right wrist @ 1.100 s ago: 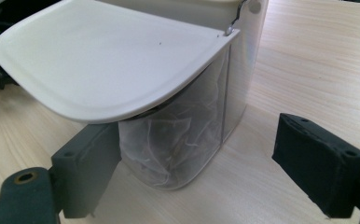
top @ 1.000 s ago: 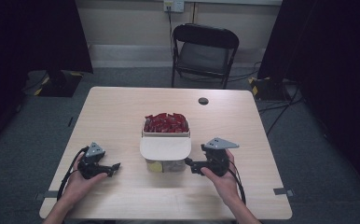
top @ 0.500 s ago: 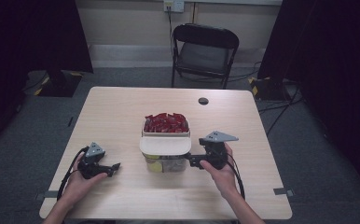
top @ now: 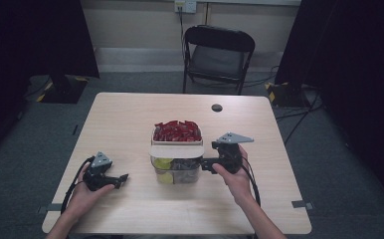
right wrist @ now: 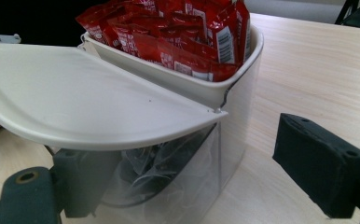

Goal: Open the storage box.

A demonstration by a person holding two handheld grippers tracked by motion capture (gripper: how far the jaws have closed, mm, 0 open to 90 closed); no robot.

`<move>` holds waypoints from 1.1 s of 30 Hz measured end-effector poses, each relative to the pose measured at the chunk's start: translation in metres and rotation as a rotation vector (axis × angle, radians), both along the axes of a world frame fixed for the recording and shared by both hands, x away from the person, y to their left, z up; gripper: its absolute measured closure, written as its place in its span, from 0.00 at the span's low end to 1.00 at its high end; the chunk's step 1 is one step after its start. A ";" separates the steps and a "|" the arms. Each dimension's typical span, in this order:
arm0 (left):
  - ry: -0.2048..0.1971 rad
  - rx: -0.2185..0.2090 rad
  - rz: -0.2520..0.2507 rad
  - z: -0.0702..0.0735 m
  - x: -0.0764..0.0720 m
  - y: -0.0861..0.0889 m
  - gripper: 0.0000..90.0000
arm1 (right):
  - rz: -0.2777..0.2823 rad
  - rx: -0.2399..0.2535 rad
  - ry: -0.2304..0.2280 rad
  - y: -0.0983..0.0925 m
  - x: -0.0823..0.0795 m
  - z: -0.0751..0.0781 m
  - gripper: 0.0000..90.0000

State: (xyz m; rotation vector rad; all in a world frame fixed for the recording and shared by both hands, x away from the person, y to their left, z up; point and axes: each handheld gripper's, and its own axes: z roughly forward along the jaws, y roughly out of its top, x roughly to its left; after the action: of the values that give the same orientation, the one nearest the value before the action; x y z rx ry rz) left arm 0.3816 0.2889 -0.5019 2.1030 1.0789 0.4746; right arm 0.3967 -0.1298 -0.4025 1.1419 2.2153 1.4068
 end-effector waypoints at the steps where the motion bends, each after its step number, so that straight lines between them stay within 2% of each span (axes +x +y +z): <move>1: 0.000 0.000 0.000 0.000 0.000 0.000 0.16 | 0.004 0.002 -0.003 0.001 0.001 0.002 0.16; 12: 0.000 0.000 0.000 0.000 0.000 0.000 0.16 | 0.022 0.013 0.001 0.013 0.013 0.004 0.16; 20: 0.000 0.000 0.001 0.000 0.000 0.000 0.16 | 0.011 0.029 -0.009 0.013 0.020 0.006 0.16; 33: 0.000 0.001 0.000 0.000 0.000 0.000 0.16 | 0.014 0.026 -0.022 0.016 0.026 0.012 0.16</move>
State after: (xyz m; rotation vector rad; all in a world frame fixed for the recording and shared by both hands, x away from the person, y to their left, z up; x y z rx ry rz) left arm 0.3816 0.2889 -0.5019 2.1035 1.0790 0.4758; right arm 0.4228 -0.1142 -0.3907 1.1164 2.2006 1.4503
